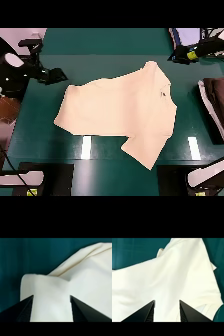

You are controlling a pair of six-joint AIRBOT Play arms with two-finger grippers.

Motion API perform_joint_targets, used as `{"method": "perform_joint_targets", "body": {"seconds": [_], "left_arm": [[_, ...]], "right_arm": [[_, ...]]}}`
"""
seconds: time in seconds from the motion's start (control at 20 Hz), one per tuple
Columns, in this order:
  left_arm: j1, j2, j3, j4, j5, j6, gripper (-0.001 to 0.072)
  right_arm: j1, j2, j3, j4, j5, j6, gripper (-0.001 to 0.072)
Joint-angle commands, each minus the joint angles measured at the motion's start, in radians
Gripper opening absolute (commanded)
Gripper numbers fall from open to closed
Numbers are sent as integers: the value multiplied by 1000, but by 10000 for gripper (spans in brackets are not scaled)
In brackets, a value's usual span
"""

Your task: Fold the shirts.

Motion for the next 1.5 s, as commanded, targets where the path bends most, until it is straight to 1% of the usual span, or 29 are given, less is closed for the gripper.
{"method": "perform_joint_targets", "body": {"seconds": [0.0,0.1,0.2,0.3,0.4,0.55,0.7,1.05,1.1,1.15,1.2,1.3,1.35,1.4,1.45], "left_arm": [[100,48,-44,50,-187,2,539],[132,126,-194,85,-174,2,539],[144,228,-378,103,-131,0,539],[144,320,-523,105,-115,-3,539],[144,394,-628,122,-100,-35,539],[144,442,-695,146,-92,-75,539],[144,443,-731,134,-79,-82,539],[143,443,-782,-34,110,-81,537],[143,443,-782,-37,119,-81,454],[143,443,-782,-36,112,-71,254],[143,443,-785,-36,103,-69,179],[143,443,-789,-35,93,-69,178],[143,443,-789,-30,91,-69,133],[143,443,-789,-29,90,-60,28],[143,443,-784,-29,83,-58,27]], "right_arm": [[-23,44,0,21,144,-22,362],[-23,112,-74,21,149,-37,362],[-23,194,-198,22,111,-47,362],[-22,278,-334,23,75,-47,362],[-22,355,-452,23,20,-47,362],[-22,444,-574,23,-44,-47,362],[-22,505,-657,23,-86,-47,362],[-22,521,-687,26,-89,-47,362],[-22,521,-687,26,-80,-47,362],[-22,521,-687,26,-68,-47,362],[-22,521,-687,26,-59,-47,362],[-22,521,-688,25,-50,-47,361],[-22,521,-688,24,-39,-47,362],[-23,521,-689,18,-20,-47,362],[-29,521,-690,5,6,-47,362]]}}
